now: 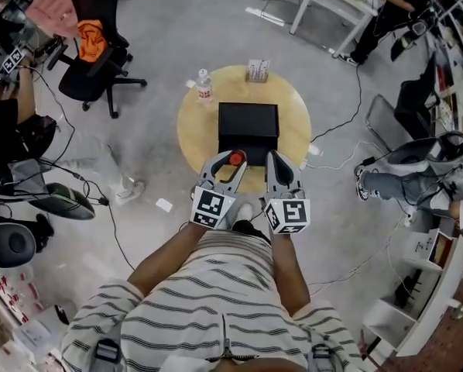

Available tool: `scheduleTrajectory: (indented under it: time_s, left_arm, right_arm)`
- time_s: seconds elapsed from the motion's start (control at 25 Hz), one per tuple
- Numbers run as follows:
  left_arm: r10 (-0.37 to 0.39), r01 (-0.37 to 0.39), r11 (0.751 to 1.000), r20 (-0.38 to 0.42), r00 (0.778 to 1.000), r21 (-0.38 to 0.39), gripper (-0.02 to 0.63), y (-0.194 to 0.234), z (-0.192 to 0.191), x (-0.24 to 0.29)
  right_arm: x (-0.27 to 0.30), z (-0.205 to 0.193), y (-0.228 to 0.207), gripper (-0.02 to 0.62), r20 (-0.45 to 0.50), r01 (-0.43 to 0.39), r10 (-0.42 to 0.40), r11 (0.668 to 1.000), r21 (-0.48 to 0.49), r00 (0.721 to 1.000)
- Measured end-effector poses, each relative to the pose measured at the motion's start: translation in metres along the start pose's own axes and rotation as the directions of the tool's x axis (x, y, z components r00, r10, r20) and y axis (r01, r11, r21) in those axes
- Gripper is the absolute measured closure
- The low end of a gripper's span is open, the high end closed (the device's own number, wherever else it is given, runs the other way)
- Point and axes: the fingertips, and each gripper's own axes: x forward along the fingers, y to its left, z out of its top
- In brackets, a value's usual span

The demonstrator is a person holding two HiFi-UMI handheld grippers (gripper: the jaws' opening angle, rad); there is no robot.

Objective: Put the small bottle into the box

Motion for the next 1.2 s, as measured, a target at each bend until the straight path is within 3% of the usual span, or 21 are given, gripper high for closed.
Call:
scheduleTrajectory:
  time_s: [0.64, 1.2]
  left_arm:
    - [0.041, -0.042, 0.999, -0.073, 0.996, -0.009, 0.453, -0.015, -0.025, 0.035]
    - [0.062, -0.064, 0.998, -0.128, 0.99, -0.018, 0.452, -0.008, -0.05, 0.064]
  right_arm:
    - [-0.011, -0.024, -0.037, 0.586, -0.067, -0.029, 0.03, 0.999, 0.016, 0.997]
    - [-0.011, -0.051, -0.044, 0.586, -0.118, -0.061, 0.067, 0.997, 0.051, 0.991]
